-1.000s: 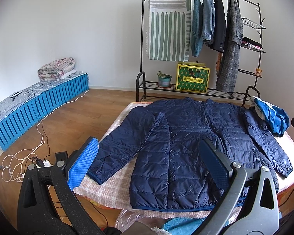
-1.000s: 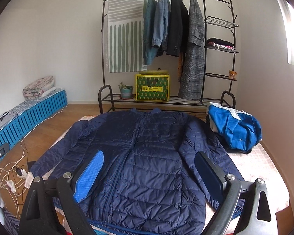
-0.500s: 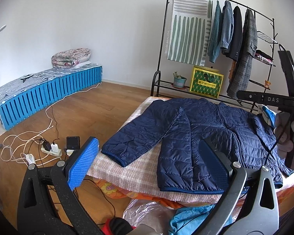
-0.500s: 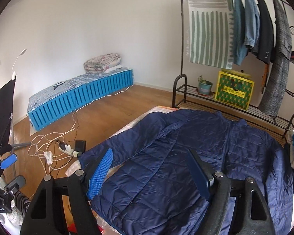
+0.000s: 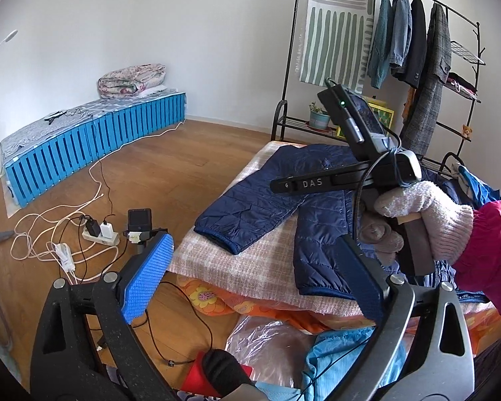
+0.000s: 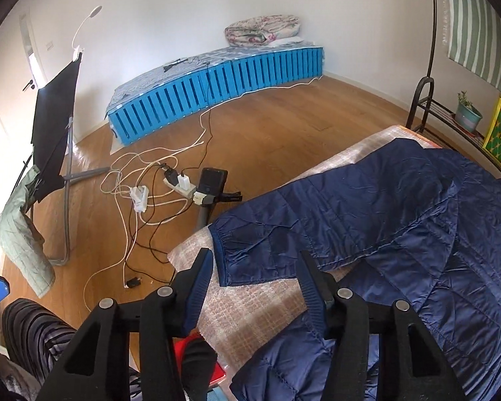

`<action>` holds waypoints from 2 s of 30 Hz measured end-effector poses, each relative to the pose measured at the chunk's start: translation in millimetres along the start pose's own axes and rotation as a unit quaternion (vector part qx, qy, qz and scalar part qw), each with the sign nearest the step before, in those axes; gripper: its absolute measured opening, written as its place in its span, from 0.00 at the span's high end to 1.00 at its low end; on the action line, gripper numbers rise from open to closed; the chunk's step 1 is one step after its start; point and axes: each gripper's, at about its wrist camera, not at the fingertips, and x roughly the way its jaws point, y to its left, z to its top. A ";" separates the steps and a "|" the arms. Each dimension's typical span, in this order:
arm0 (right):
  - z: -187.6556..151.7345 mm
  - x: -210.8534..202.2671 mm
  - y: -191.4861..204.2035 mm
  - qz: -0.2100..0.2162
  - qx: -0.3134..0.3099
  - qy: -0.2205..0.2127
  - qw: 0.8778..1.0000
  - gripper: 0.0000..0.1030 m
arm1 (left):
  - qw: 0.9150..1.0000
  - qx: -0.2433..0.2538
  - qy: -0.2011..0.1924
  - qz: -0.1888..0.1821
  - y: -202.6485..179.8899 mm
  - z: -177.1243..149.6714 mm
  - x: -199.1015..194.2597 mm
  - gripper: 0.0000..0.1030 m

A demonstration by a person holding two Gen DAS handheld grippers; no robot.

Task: Fold large clothes
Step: 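Reach the right gripper to the navy jacket's sleeve cuff and grasp it, then lift the sleeve with the right gripper, fold it across the jacket body, release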

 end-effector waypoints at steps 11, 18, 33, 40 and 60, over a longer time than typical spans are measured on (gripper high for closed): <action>-0.2 111.5 28.3 -0.014 -0.043 0.084 0.995 0.56 | 0.999 -0.040 0.025 0.022 28.7 -6.2 18.1 0.04; -6.6 152.0 48.3 -0.004 -0.075 0.120 0.990 0.56 | 0.998 -0.049 0.032 0.025 33.5 -7.2 25.8 0.04; 11.1 153.4 16.3 0.008 0.005 0.124 0.992 0.95 | 0.998 -0.046 0.042 0.022 27.7 -1.9 39.2 0.04; 42.7 84.0 -40.4 0.047 0.109 0.043 0.992 0.96 | 0.999 -0.025 0.033 0.013 11.8 14.2 42.4 0.04; -43.7 -125.2 -288.3 -0.104 0.294 -0.104 0.944 0.96 | 0.990 0.076 0.073 -0.098 -124.9 67.8 117.3 0.04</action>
